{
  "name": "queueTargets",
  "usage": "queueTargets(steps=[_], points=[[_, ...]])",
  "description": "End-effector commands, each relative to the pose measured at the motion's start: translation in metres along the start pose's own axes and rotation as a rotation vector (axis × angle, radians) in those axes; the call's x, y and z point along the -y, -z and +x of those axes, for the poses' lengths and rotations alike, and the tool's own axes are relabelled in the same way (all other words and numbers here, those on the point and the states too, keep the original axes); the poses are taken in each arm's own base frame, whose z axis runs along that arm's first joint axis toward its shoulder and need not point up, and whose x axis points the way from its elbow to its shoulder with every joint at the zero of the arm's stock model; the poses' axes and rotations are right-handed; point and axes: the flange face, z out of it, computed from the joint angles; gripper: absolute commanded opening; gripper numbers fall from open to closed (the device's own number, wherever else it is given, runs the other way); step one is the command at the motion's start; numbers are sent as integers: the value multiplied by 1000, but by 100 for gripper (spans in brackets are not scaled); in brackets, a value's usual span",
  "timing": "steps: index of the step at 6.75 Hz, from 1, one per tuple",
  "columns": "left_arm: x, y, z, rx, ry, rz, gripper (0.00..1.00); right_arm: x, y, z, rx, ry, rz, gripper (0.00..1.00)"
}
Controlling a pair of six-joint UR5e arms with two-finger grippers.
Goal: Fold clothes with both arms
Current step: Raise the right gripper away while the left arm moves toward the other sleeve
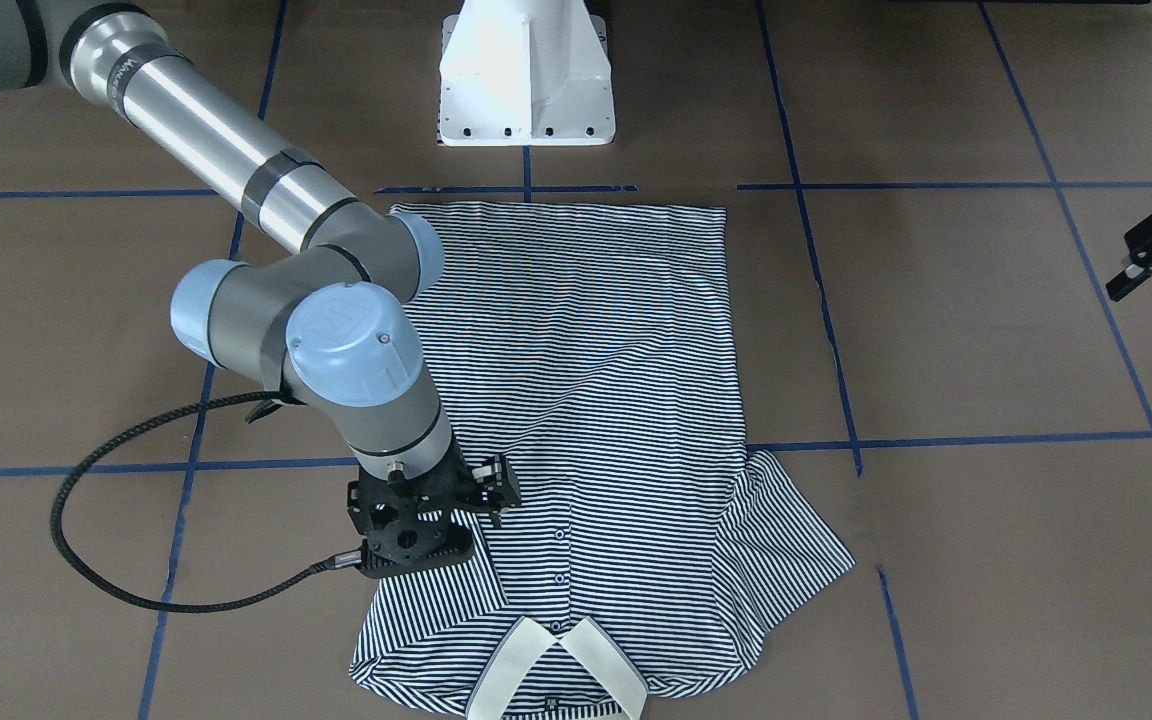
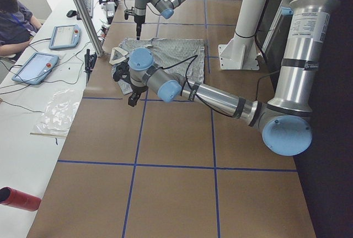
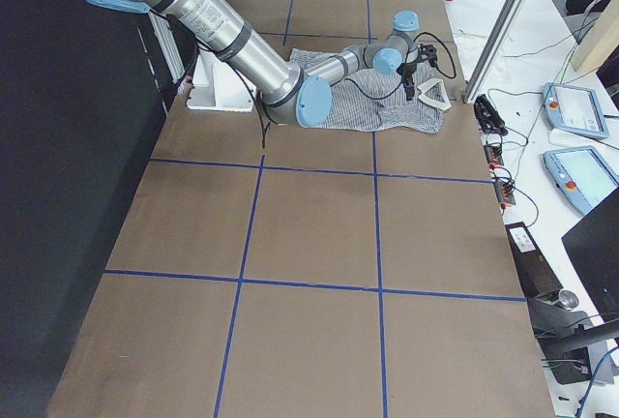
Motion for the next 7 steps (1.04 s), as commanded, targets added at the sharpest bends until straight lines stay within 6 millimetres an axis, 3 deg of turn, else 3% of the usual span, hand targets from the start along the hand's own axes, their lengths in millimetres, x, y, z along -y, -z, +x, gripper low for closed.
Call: queueTargets(steps=[1,2,3,4,5,6,7], points=[[61,-76,106,62,192,39,100,-62,47,58,-74,5,-89,100],[72,-121,146,135,291,91,100,-71,64,103,-118,132,-119,100],[83,-165,157,204,357,147,100,-72,76,115,-115,213,-167,100],[81,-209,148,197,404,186,100,-78,79,120,-83,202,-184,100],[92,-241,133,217,416,214,98,-84,84,129,-80,203,-176,100],[90,-280,139,260,395,229,98,-94,88,137,-70,210,-166,100],[81,-303,141,261,375,251,97,-100,83,148,-53,213,-139,100]])
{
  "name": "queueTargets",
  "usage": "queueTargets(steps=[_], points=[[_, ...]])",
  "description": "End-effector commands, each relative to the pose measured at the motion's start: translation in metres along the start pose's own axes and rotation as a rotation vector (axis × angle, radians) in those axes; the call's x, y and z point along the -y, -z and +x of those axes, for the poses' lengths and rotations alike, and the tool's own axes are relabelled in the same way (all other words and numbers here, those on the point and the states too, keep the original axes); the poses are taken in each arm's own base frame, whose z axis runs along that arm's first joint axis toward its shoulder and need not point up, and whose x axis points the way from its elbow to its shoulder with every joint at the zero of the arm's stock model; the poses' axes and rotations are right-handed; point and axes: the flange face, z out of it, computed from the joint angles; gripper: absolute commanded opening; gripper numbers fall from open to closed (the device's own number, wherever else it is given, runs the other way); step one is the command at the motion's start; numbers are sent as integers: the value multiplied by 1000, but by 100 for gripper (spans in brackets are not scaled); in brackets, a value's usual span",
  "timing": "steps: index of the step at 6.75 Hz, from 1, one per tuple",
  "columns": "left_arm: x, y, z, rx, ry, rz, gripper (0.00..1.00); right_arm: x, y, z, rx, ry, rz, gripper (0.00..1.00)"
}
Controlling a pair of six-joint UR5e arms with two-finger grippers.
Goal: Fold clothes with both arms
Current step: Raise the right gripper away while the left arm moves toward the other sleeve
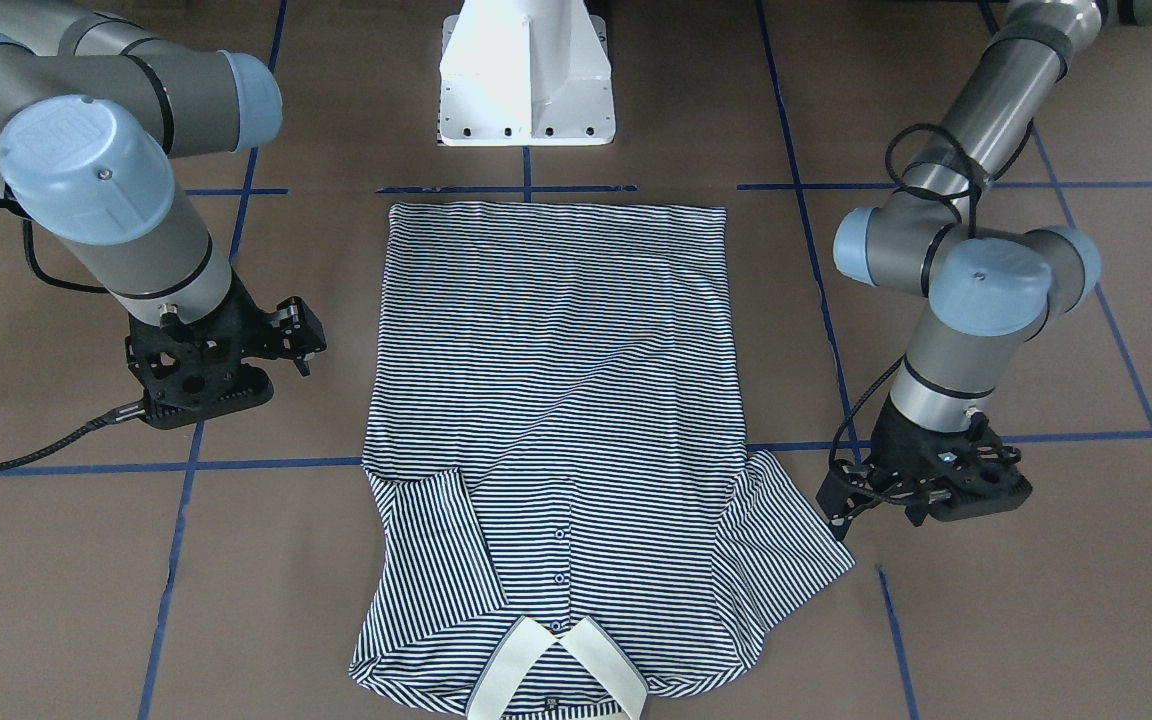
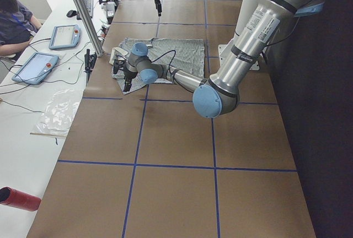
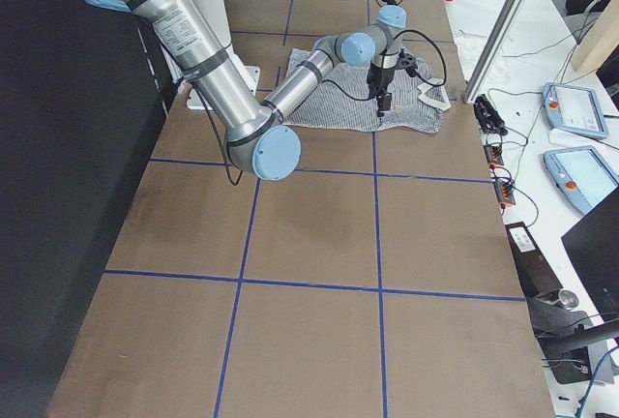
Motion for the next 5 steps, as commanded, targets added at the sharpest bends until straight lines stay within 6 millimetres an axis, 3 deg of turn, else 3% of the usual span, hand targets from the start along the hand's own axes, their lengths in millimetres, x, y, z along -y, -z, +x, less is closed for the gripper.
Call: queueTargets(steps=[1,3,5], points=[[-22,-39,3,16,-20,22,97,-15,-14,19,34,9,59,100],[-21,-50,7,16,-21,19,96,-13,-10,11,59,-33,76,100],[-19,-56,11,16,-22,18,89,-13,-10,11,59,-33,76,100]])
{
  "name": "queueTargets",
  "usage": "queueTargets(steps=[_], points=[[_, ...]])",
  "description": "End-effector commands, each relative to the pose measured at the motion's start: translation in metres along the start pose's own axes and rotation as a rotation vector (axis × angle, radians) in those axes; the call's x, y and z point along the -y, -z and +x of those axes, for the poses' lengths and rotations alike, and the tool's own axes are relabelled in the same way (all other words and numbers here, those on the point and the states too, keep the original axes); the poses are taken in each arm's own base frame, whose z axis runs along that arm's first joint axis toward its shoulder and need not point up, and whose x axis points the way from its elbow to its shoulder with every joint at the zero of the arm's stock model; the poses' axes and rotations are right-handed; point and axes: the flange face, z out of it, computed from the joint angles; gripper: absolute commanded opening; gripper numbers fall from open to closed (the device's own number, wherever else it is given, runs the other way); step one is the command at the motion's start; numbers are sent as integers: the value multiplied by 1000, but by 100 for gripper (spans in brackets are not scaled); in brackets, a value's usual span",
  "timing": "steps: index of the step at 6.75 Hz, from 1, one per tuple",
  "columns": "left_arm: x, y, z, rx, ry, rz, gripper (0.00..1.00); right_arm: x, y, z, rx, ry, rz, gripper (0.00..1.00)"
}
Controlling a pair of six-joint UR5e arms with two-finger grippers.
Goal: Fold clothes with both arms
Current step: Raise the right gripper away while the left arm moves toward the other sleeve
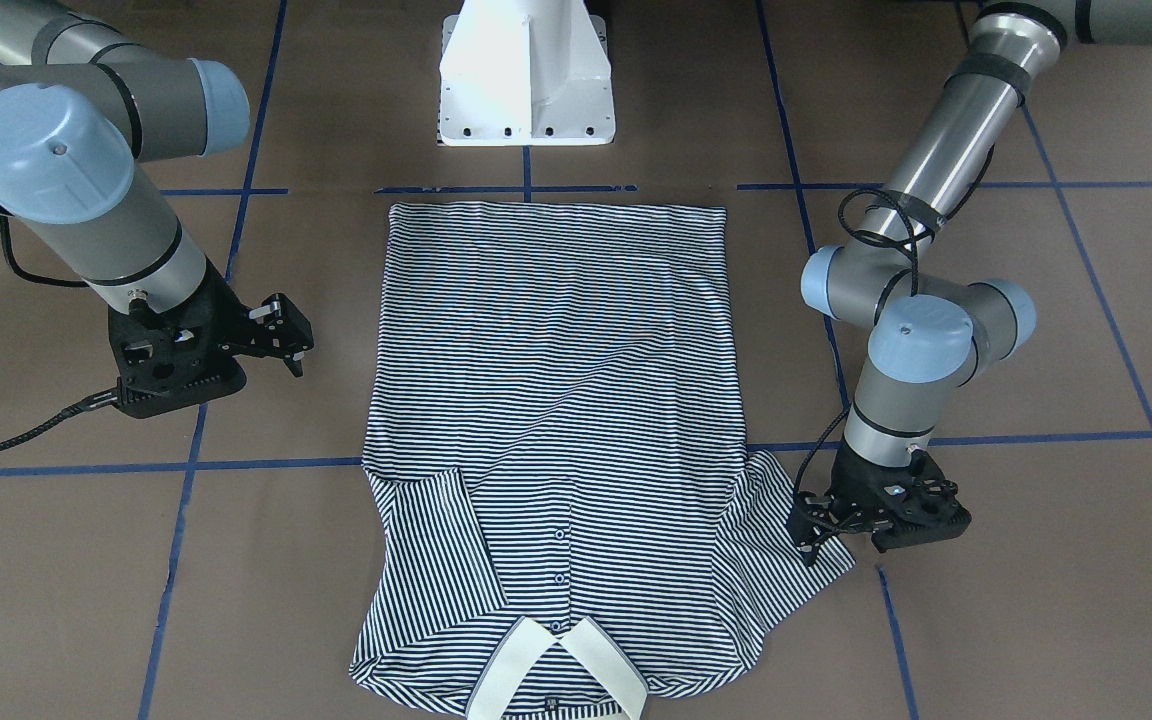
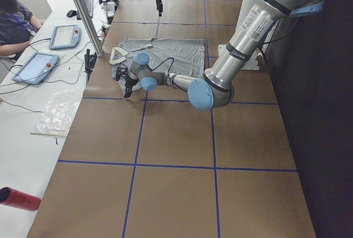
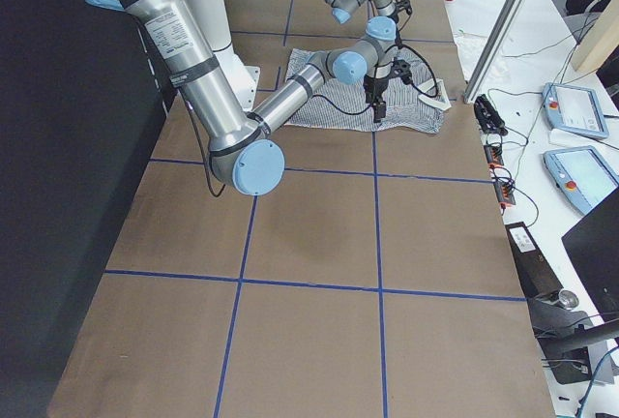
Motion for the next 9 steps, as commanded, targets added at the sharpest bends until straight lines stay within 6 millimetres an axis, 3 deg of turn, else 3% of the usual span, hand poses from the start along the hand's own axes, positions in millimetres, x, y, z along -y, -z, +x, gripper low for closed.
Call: queueTargets(steps=[1,5,7,8,9], points=[[1,-2,4,-2,-1,1,77,0,0,-1,1,-2,1,100],[6,3,15,-15,-1,6,0,1,-2,1,-3,-5,-3,100],[9,10,26,-27,2,9,0,1,-3,1,-3,-17,-3,100],[19,29,54,-30,36,2,0,0,-4,2,-5,-19,-5,100],[34,53,104,-14,125,-10,0,0,-5,3,-6,-21,-7,100]])
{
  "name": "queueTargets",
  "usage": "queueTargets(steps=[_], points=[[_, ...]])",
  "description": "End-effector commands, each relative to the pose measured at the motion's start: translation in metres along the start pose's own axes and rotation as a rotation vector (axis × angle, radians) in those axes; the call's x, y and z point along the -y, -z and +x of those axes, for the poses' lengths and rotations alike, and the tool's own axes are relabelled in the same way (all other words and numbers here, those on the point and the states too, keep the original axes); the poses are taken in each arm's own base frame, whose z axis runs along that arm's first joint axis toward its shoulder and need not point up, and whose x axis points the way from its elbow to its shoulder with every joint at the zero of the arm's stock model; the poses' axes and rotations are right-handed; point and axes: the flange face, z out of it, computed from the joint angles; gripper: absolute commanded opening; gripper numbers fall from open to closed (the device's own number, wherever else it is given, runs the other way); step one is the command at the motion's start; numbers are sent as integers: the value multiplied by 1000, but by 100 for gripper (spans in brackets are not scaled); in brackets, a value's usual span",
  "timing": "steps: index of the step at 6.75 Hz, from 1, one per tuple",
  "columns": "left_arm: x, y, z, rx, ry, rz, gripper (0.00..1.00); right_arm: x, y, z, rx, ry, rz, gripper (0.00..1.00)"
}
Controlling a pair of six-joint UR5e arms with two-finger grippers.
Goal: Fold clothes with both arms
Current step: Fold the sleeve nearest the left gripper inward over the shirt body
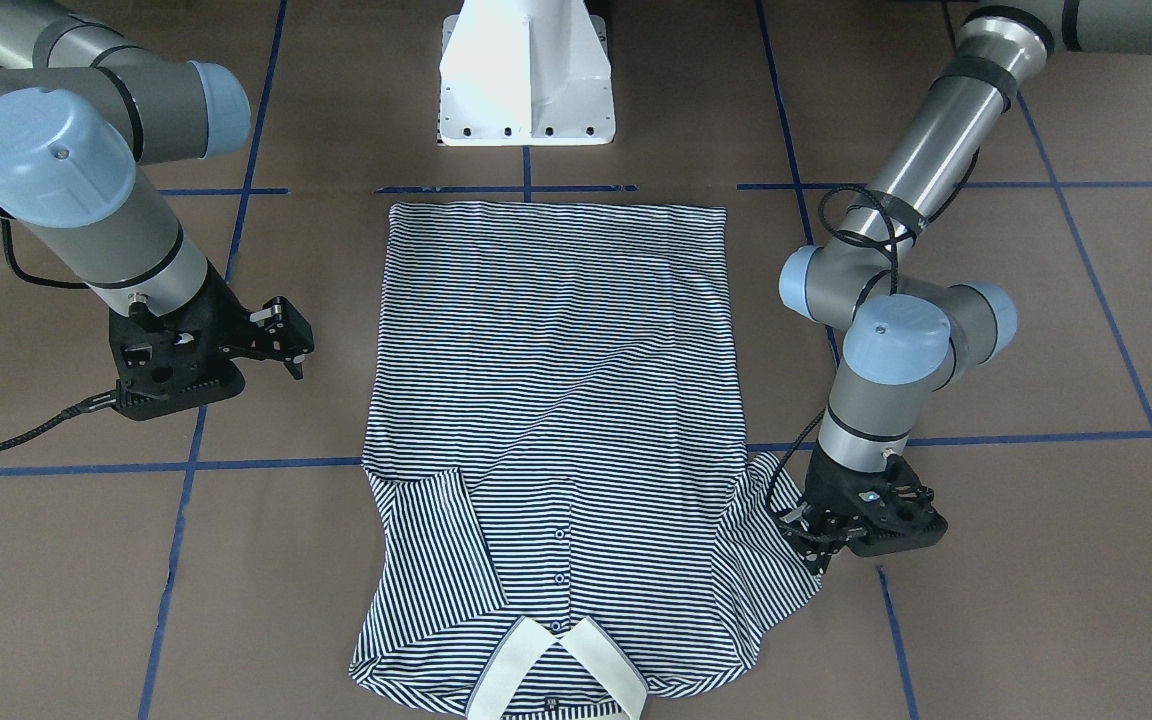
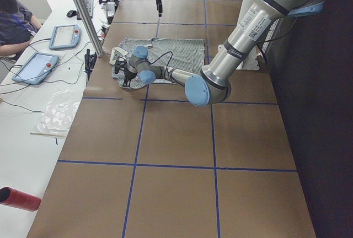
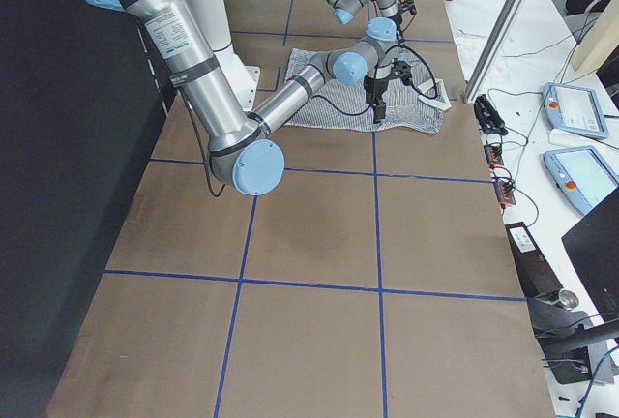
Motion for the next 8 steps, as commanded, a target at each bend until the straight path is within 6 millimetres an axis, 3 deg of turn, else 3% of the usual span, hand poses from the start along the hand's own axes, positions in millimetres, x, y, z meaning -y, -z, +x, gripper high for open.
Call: queueTargets(steps=[1,2,3,4,5,6,8], points=[[-12,31,107,16,129,-46,0,0,-3,2,-3,-4,-4,100],[-43,28,145,37,225,-70,0,0,-3,3,-4,-6,-5,100],[-70,24,162,37,310,-62,0,-1,-4,4,-6,-8,-7,100],[-78,25,170,31,361,-67,0,-1,-6,4,-8,-8,-10,100],[-77,21,166,31,354,-63,68,0,-4,3,-6,-12,-7,100],[-69,23,166,0,321,-41,100,0,-4,2,-5,-18,-7,100],[-67,35,175,-68,290,-44,100,0,-5,2,-5,-20,-8,100]])
